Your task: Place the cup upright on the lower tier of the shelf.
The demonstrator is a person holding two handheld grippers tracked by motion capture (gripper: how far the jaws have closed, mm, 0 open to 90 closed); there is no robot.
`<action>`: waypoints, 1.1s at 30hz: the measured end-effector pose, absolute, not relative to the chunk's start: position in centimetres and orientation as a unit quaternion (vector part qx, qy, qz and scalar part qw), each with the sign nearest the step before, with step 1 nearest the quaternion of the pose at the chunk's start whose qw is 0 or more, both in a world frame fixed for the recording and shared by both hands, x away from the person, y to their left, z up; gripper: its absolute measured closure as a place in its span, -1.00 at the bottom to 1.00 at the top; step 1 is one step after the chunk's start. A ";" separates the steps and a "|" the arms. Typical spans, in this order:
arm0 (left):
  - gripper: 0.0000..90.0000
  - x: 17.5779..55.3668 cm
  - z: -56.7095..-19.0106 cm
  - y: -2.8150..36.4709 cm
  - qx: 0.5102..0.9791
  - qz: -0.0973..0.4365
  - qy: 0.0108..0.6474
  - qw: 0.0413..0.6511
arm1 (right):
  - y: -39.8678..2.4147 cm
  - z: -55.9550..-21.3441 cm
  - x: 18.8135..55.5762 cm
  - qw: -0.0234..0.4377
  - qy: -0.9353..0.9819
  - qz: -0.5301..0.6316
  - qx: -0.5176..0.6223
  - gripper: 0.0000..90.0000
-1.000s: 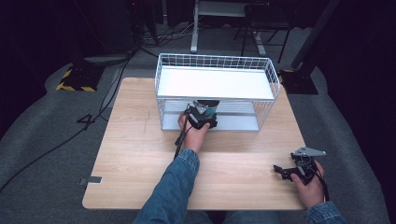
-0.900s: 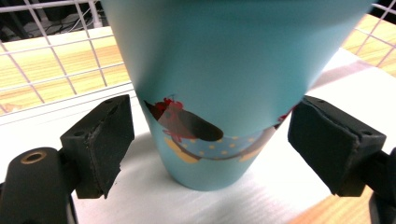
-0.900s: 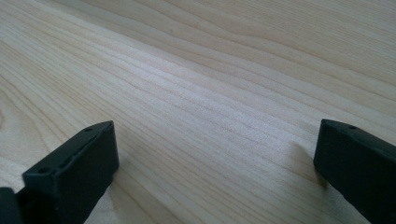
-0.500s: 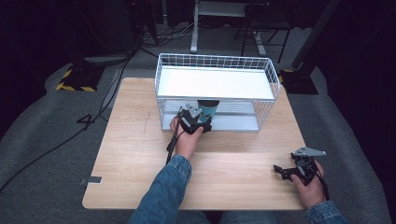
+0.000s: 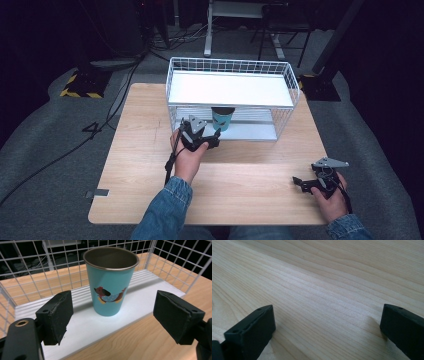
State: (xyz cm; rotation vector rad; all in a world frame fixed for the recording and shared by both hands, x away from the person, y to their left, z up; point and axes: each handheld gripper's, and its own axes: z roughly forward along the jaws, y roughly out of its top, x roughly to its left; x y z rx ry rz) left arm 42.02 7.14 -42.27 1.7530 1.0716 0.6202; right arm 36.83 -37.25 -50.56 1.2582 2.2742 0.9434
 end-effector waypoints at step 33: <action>-0.59 30.3 -43.2 14.9 0.747 0.207 0.419 0.472 | -37.2 -50.6 36.9 0.186 0.808 0.335 0.446 -1.00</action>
